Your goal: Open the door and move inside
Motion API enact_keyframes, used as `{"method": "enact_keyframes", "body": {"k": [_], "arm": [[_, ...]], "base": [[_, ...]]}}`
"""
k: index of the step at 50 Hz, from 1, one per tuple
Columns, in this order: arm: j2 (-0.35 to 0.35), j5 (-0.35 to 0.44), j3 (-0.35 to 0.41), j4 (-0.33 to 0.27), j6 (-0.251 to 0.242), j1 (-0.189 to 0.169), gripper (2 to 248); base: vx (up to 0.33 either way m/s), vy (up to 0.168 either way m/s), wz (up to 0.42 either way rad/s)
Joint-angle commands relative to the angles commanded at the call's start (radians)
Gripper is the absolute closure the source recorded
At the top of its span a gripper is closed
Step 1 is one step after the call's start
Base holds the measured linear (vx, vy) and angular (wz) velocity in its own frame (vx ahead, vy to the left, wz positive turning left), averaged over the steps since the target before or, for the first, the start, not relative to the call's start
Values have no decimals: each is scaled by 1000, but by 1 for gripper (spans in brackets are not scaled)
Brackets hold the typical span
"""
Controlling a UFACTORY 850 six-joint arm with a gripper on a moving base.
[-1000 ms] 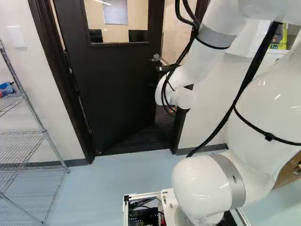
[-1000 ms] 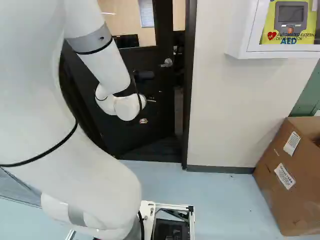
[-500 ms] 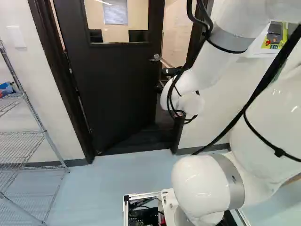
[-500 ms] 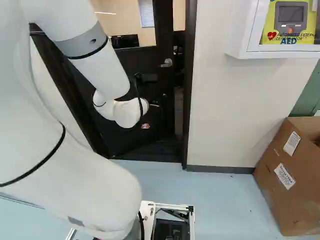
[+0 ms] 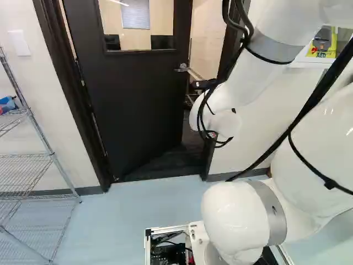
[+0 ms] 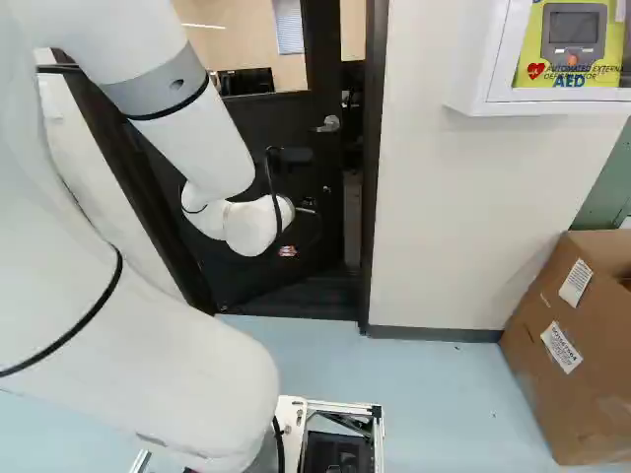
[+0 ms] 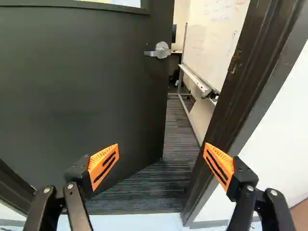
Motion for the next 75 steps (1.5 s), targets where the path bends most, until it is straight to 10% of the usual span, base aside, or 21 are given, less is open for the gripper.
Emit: {"method": "enact_keyframes", "body": {"k": [75], "arm": [[0, 0, 0, 0, 0, 0, 3]], "base": [[40, 27, -9]]}}
